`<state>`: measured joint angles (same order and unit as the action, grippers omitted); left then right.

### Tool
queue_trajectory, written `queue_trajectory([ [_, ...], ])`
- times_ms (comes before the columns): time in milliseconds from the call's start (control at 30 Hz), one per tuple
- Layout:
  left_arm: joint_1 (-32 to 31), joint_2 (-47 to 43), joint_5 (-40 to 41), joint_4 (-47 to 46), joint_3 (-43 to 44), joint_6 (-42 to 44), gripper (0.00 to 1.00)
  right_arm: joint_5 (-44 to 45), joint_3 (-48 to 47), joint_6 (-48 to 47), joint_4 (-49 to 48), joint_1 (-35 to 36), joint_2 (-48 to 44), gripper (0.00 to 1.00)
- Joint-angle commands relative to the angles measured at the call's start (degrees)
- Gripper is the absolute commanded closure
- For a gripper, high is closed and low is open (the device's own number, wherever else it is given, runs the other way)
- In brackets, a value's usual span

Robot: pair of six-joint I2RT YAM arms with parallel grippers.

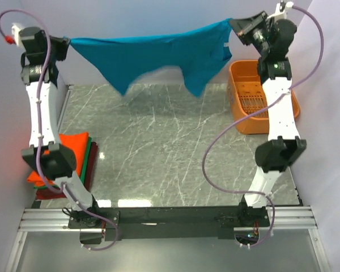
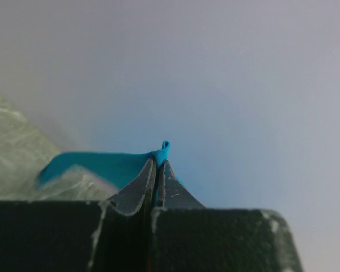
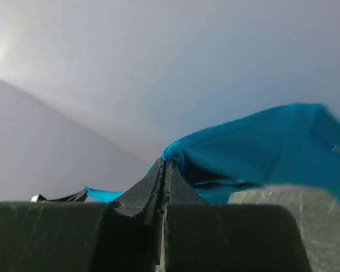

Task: Fold and stack the t-shirts
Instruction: Flatten the tshirt out

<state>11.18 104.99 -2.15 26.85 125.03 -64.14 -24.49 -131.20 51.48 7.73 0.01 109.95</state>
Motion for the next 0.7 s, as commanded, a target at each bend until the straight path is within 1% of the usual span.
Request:
queue_trajectory([
  [0,0.6,-8.47,-1.89,-4.88,-8.11,0.51,1.0,-4.51,18.6,3.53,-9.55,0.25,-10.53,1.0],
  [33,0.68,-9.79,-2.06,-4.97,-11.36,0.25,0.99,-4.6,23.22,3.71,-10.79,0.34,-14.11,1.0],
  [67,0.86,-12.85,-2.33,-6.71,-19.22,-0.28,1.0,-4.51,27.7,3.62,-12.02,0.25,-16.06,1.0],
  [100,0.86,-14.62,-2.59,-7.86,-23.56,-0.55,0.99,-3.73,32.1,3.45,-12.38,0.25,-17.91,1.0],
  [133,0.86,-16.29,-2.59,-8.39,-27.87,-1.16,0.99,-3.2,40.41,2.75,-12.82,0.25,-21.41,1.0],
  [167,0.86,-19.44,-3.2,-9.26,-36.79,-2.47,0.99,-2.5,44.41,2.22,-12.3,0.25,-23.01,1.0],
  [200,0.69,-21.04,-3.64,-11.8,-41.23,-3.0,0.99,-1.88,48.02,1.61,-11.51,0.25,-24.51,1.0],
  [233,0.16,-23.66,-3.39,-12.17,-49.02,-3.62,0.99,-0.83,54.4,0.3,-10.72,0.25,-27.13,1.0],
  [300,-0.54,-26.05,-1.72,-13.57,-56.09,-5.03,0.99,0.93,59.63,-2.16,-8.35,0.34,-29.43,1.0],
  [333,-1.15,-26.93,-0.93,-14.01,-61.96,-5.29,0.99,3.2,63.39,-5.05,-6.95,0.51,-30.75,1.0],
  [367,-2.38,-28.34,1.16,-14.11,-64.28,-5.82,0.99,4.27,65.0,-6.73,-4.06,0.86,-31.2,1.0],
  [433,-3.79,-29.14,2.06,-14.11,-68.41,-6.26,0.99,7.34,67.9,-11.46,-0.19,1.13,-31.55,1.0],
  [467,-5.28,-29.58,1.98,-13.93,-71.74,-6.7,0.99,10.66,69.05,-12.8,2.44,1.39,-31.55,1.0],
  [500,-6.16,-29.58,4.85,-13.76,-73.16,-6.87,0.99,11.91,71.49,-13.77,3.08,1.48,-31.64,1.0],
  [633,-10.81,-30.02,9.0,-12.27,-79.58,-8.72,0.99,16.05,75.55,-16.85,5.45,1.75,-30.68,1.0],
  [667,-10.92,-29.93,9.88,-11.83,-80.46,-9.16,0.99,17.53,76.34,-17.03,5.63,1.92,-30.67,1.0],
])
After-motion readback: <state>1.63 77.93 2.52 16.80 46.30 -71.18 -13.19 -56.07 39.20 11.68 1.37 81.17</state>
